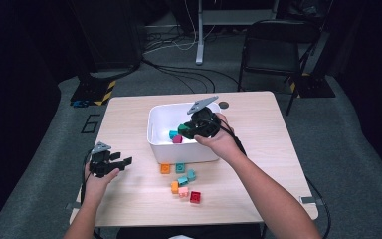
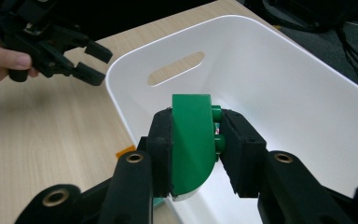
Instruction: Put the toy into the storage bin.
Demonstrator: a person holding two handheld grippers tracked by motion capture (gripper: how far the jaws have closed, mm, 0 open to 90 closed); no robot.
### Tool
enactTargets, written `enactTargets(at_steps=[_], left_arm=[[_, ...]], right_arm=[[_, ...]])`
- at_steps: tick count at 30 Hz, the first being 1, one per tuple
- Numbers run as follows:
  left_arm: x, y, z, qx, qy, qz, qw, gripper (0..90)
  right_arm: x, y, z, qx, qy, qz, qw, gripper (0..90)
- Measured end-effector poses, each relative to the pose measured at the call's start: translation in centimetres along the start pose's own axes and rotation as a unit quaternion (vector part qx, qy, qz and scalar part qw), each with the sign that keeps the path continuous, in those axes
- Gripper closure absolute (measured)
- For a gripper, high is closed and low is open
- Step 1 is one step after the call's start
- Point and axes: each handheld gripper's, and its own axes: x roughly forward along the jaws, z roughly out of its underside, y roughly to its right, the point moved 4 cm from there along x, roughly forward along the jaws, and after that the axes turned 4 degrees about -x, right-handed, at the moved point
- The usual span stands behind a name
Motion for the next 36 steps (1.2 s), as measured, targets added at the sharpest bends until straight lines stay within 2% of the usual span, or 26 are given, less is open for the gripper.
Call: enactTargets(at_steps=[3, 8, 9, 21, 29, 33, 36], left_arm=[[0.1, 0.0, 0.0, -0.001, 0.004, 0.0, 1.0, 37.4], [0.0, 0.0, 0.0, -0.001, 0.001, 0.001, 1.0, 37.4], [0.0, 0.0, 0.0, -0.001, 0.001, 0.001, 1.0, 37.4], [0.0, -0.1, 0.0, -0.003, 0.0, 0.002, 1.0, 37.4], [0.0, -0.1, 0.0, -0.003, 0.001, 0.001, 1.0, 37.4], [-0.1, -0.2, 0.0, -0.003, 0.001, 0.001, 1.0, 37.4], [-0.1, -0.2, 0.0, -0.004, 0.003, 0.001, 1.0, 37.4]], right_arm=[[0.2, 0.4, -0.1, 0.007, -0.001, 0.002, 1.0, 65.6], [1.0, 1.1, -0.6, 0.005, -0.002, 0.005, 1.0, 65.6], [1.5, 1.4, -0.7, 0.008, -0.009, 0.01, 0.9999, 65.6], [3.8, 2.7, -1.9, -0.007, -0.01, 0.023, 0.9997, 65.6], [5.5, 3.3, -2.2, -0.009, -0.014, 0.024, 0.9996, 65.6], [6.2, 3.7, -2.2, -0.013, -0.006, 0.022, 0.9996, 65.5], [6.7, 4.1, -2.0, -0.005, -0.008, 0.018, 0.9998, 65.4]])
